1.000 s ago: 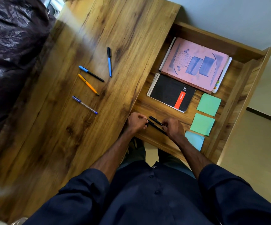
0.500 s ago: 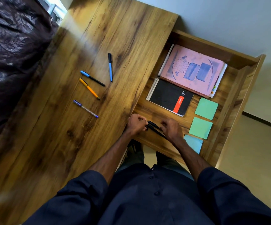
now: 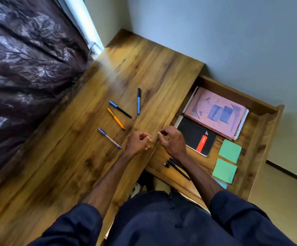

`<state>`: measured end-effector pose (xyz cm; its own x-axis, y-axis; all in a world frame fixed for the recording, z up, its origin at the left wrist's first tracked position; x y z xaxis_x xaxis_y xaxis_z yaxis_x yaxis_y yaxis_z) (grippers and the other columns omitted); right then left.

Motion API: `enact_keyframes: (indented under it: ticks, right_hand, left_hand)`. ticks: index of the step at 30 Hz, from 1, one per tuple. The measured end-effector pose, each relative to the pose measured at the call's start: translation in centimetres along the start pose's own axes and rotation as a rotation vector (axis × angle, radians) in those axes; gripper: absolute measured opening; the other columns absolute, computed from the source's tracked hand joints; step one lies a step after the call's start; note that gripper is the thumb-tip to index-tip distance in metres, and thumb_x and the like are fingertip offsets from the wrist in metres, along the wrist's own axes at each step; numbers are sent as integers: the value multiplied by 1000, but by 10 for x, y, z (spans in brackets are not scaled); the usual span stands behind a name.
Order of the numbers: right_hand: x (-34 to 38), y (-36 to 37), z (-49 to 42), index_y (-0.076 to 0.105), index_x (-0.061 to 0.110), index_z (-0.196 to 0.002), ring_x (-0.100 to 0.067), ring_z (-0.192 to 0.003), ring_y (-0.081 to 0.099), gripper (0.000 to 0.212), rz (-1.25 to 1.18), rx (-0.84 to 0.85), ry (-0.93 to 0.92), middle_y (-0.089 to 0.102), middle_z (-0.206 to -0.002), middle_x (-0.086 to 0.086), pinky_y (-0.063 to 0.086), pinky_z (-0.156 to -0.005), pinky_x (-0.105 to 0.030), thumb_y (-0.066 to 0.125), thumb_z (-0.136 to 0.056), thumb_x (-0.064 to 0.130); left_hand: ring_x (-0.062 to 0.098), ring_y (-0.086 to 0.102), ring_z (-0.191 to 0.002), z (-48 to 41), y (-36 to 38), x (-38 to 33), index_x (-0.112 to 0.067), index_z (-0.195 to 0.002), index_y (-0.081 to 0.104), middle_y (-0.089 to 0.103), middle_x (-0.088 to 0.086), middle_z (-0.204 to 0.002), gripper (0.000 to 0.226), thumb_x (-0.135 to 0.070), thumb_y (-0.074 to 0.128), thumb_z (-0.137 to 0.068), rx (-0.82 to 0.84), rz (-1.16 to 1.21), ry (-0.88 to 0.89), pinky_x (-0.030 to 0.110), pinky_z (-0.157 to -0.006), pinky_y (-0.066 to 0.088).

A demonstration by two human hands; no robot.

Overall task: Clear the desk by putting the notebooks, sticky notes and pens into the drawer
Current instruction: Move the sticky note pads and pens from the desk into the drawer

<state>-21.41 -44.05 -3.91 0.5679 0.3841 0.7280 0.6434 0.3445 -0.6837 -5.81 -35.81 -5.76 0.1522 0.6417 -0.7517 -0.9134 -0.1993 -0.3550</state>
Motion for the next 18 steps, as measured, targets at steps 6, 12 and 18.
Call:
enact_keyframes:
  ticks: [6, 12, 18]
  right_hand:
    - [42, 39, -47, 72, 15, -91, -13, -76, 62, 11, 51, 108, -59, 68, -85, -1, 56, -69, -35, 70, -90, 26]
    - [77, 80, -97, 72, 10, -94, -23, -82, 67, 10, 73, 200, -35, 70, -90, -9, 53, -73, -32, 69, -89, 18]
    - [98, 117, -143, 69, 8, -102, -30, -99, 65, 16, 178, 301, -6, 70, -103, -13, 52, -84, -40, 66, -91, 18]
  left_hand:
    - [17, 72, -61, -17, -76, 12, -14, -92, 72, 79, 2, -83, 13, -17, 61, -84, -238, -38, -53, 35, -62, 63]
    - [28, 69, -99, -37, -136, 11, -19, -93, 69, 78, 2, -95, 13, -30, 68, -85, -473, -208, -94, 38, -86, 55]
    - [32, 63, -111, -59, -153, 5, -16, -99, 64, 71, 8, -109, 32, -45, 71, -86, -443, -304, -183, 37, -84, 49]
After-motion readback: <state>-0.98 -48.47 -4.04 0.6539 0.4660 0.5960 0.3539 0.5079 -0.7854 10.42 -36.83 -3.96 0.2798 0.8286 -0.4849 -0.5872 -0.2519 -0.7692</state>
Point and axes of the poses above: each hand's wrist, its own z-axis away from the middle knuckle, its own y-axis out of the palm, x = y × z, the point moved 5 cm from there along -z, towards the middle knuckle
